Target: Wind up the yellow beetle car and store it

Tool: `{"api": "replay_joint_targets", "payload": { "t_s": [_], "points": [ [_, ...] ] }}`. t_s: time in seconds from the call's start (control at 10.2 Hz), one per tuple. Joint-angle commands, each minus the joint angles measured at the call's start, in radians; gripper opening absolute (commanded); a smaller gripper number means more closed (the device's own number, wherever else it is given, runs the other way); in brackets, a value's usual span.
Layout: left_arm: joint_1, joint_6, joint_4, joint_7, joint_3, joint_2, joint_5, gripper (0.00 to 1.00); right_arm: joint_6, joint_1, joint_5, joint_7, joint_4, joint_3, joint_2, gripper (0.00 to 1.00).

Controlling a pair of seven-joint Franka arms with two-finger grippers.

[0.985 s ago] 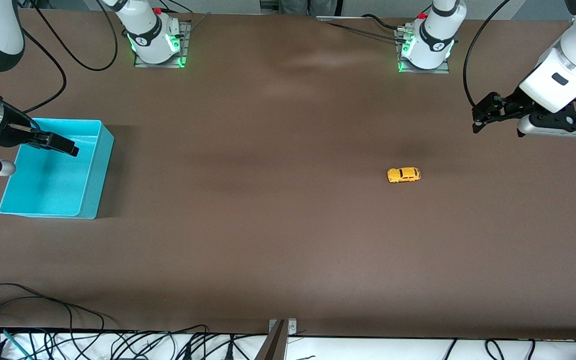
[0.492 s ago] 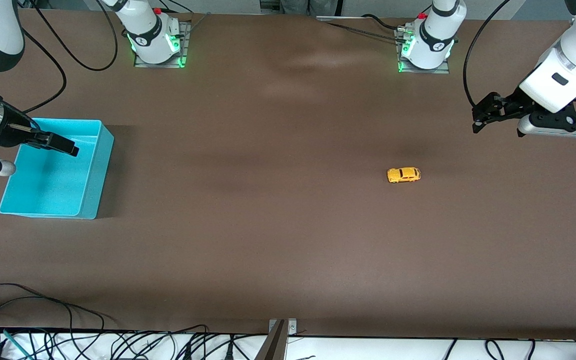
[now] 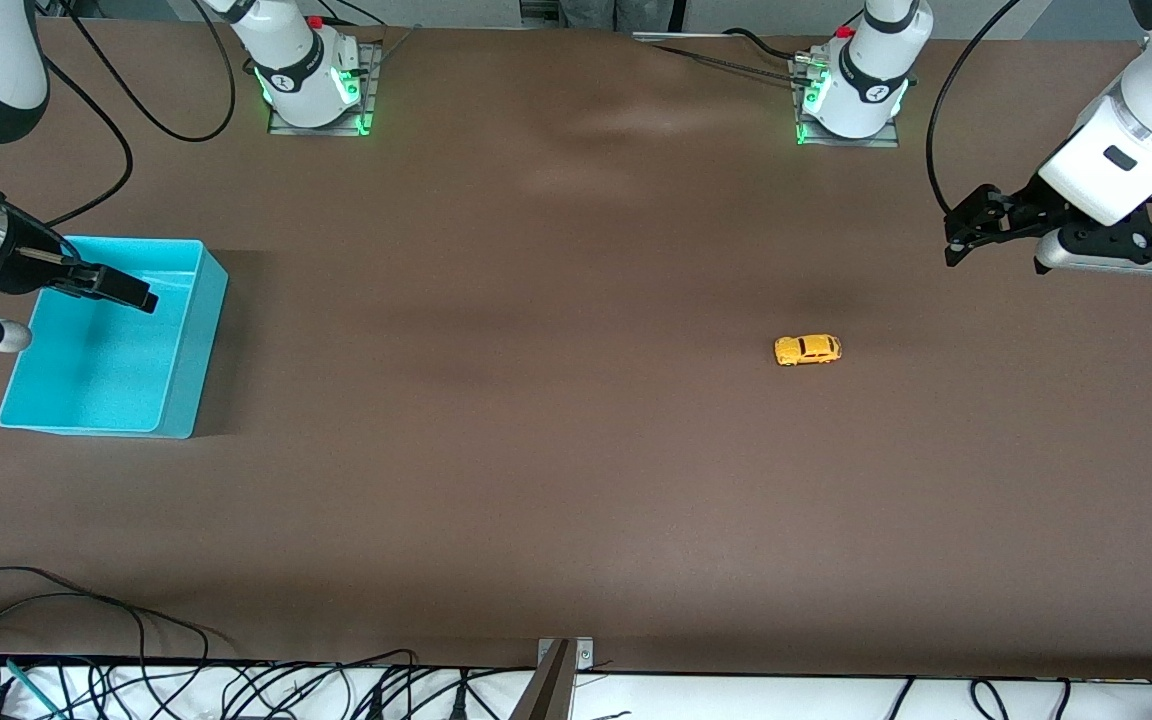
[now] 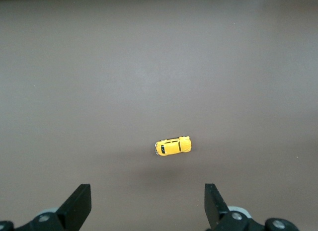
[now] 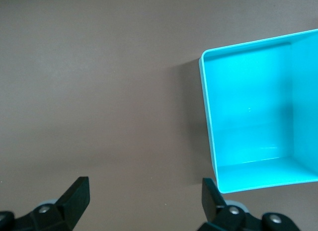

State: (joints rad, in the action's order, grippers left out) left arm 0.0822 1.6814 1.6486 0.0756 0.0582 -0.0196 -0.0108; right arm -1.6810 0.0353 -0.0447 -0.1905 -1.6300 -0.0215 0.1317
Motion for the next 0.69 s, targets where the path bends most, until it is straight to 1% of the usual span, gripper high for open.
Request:
{"api": "replay_joint_targets", "payload": {
  "t_s": [0.0, 0.59],
  "points": [
    [-0.002, -0.026, -0.036, 0.018, 0.006, 0.013, 0.017, 1.00, 0.007, 0.003, -0.003, 0.006, 0.018, 0.000, 0.003, 1.00],
    [-0.002, -0.026, -0.035, 0.019, 0.008, 0.013, 0.018, 1.00, 0.007, 0.005, -0.003, 0.013, 0.018, 0.000, 0.003, 1.00]
  ]
}}
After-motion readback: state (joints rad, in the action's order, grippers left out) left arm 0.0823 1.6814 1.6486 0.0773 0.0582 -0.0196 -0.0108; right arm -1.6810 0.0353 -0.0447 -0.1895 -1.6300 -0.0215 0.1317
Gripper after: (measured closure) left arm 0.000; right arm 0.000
